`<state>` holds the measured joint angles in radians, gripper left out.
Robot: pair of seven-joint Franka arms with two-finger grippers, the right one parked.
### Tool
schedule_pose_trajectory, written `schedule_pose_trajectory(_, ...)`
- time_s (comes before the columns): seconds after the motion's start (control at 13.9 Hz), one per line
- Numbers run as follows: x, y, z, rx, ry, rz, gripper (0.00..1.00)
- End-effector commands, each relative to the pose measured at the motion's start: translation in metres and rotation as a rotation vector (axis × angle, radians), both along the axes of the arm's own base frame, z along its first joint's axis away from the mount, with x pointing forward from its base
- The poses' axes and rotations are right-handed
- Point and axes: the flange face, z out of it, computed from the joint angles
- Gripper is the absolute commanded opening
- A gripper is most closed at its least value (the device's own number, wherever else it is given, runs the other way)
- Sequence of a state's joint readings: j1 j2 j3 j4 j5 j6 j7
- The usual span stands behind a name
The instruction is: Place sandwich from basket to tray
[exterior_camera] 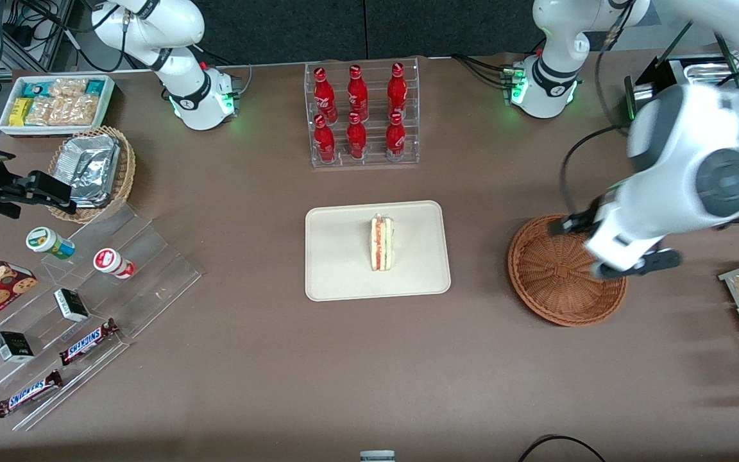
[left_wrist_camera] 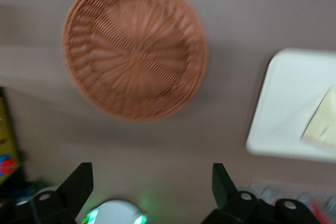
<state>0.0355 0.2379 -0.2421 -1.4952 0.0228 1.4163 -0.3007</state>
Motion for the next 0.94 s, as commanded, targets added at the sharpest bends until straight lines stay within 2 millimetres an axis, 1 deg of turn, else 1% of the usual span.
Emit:
schedule_pose_trajectory(0.0,-0.026,0.021,0.024,-0.029,0.023,-0.064,1.0)
schedule_pose_trajectory(0.14,-0.042,0.029,0.042,-0.028,0.056,-0.086,1.0)
schedule_pose_trajectory(0.22,-0.052,0.031,0.052,-0.034,0.071,-0.125,1.0)
schedule_pose_trajectory(0.29,-0.057,0.034,0.063,-0.054,0.063,-0.187,1.0)
schedule_pose_trajectory(0.36,-0.061,0.038,0.068,-0.067,0.064,-0.234,1.0)
schedule_pose_trajectory(0.58,-0.066,0.04,0.071,-0.058,0.085,-0.244,1.0)
schedule_pose_trajectory(0.79,-0.072,0.045,0.085,-0.004,0.053,-0.236,1.0)
schedule_pose_trajectory(0.86,-0.07,0.045,0.085,0.013,0.045,-0.209,1.0)
